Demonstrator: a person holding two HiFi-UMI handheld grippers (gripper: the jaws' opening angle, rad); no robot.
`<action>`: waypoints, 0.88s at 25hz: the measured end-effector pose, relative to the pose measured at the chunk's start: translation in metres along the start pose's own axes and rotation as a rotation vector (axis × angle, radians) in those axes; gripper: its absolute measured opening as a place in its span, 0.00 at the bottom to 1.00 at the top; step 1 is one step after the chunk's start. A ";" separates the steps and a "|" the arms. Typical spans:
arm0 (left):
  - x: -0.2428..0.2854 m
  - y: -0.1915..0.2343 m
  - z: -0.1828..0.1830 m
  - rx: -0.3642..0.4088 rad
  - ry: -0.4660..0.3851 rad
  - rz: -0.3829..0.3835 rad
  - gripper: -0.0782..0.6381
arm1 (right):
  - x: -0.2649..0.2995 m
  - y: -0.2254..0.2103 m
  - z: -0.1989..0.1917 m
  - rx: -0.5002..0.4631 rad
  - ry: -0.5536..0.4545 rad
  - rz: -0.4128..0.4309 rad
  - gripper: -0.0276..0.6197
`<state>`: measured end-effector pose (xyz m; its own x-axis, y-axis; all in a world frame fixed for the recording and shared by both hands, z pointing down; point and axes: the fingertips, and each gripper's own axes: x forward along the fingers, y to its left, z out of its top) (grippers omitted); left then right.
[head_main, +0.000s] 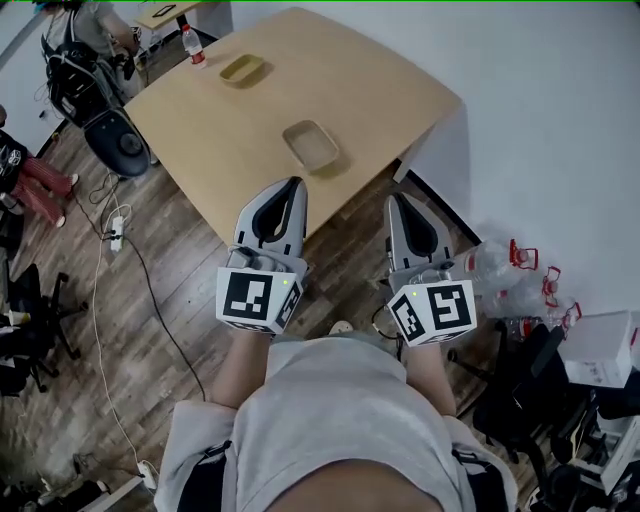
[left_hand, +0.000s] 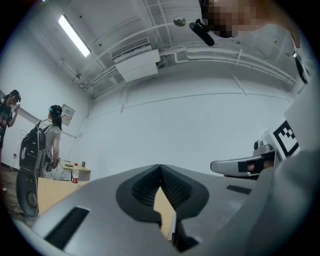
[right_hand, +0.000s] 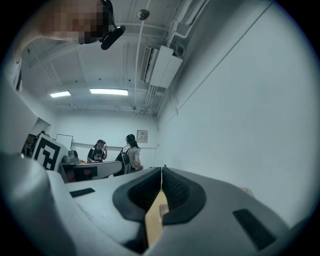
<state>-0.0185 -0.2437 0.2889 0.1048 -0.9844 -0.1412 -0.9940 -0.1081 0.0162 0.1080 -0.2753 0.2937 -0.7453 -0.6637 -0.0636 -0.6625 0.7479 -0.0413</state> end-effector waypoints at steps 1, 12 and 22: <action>0.004 -0.003 -0.001 0.001 0.000 0.008 0.13 | 0.001 -0.005 -0.001 0.001 0.004 0.012 0.06; 0.035 -0.002 -0.021 0.015 0.057 0.059 0.13 | 0.031 -0.033 -0.020 0.046 0.040 0.079 0.06; 0.095 0.048 -0.025 0.008 0.056 0.085 0.13 | 0.110 -0.051 -0.027 0.054 0.064 0.103 0.06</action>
<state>-0.0560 -0.3456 0.3015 0.0209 -0.9962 -0.0841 -0.9996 -0.0224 0.0174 0.0578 -0.3865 0.3153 -0.8135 -0.5816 -0.0068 -0.5786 0.8105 -0.0913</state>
